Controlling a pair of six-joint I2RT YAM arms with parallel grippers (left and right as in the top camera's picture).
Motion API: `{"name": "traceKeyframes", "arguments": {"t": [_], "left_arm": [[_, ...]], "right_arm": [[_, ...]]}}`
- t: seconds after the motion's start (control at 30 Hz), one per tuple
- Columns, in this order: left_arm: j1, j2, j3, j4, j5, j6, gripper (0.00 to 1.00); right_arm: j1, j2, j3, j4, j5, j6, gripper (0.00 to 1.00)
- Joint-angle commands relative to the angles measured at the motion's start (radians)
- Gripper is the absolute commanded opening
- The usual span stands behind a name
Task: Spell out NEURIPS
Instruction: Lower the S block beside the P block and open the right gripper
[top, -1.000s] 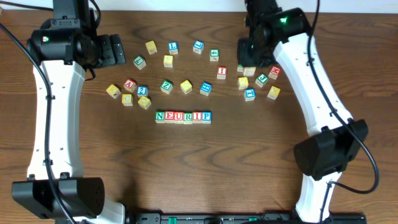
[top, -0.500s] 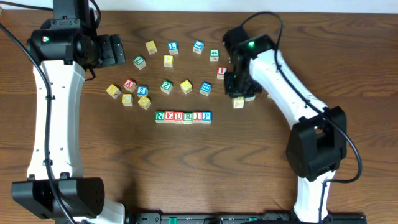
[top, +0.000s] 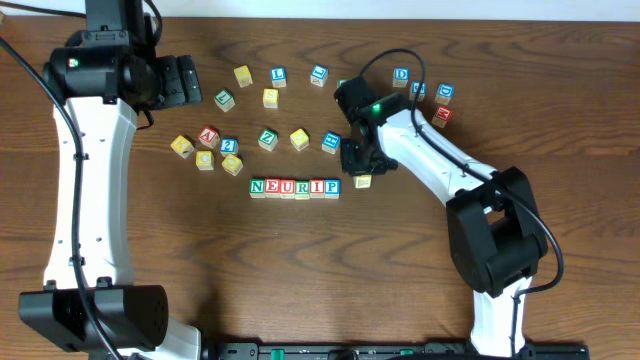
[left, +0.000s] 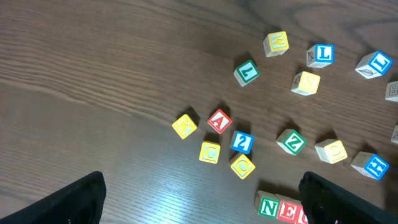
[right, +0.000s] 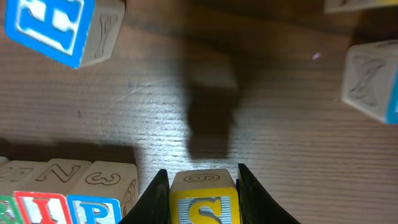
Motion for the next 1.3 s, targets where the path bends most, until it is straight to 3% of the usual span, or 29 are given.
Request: {"name": "traceKeyframes", "arguments": {"t": [0.0, 0.47, 0.83, 1.27], "left_arm": [[0.004, -0.003, 0.016, -0.002, -0.005, 0.006, 0.98], [0.004, -0.003, 0.016, -0.002, -0.005, 0.006, 0.98], [0.004, -0.003, 0.016, -0.002, -0.005, 0.006, 0.98], [0.004, -0.003, 0.016, -0.002, -0.005, 0.006, 0.98]], "right_arm": [[0.021, 0.013, -0.014, 0.010, 0.005, 0.026, 0.21], [0.036, 0.015, -0.056, 0.047, 0.054, 0.087, 0.25], [0.037, 0.015, -0.056, 0.047, 0.019, 0.085, 0.38], [0.023, -0.030, 0.007, 0.010, 0.001, 0.078, 0.38]]}}
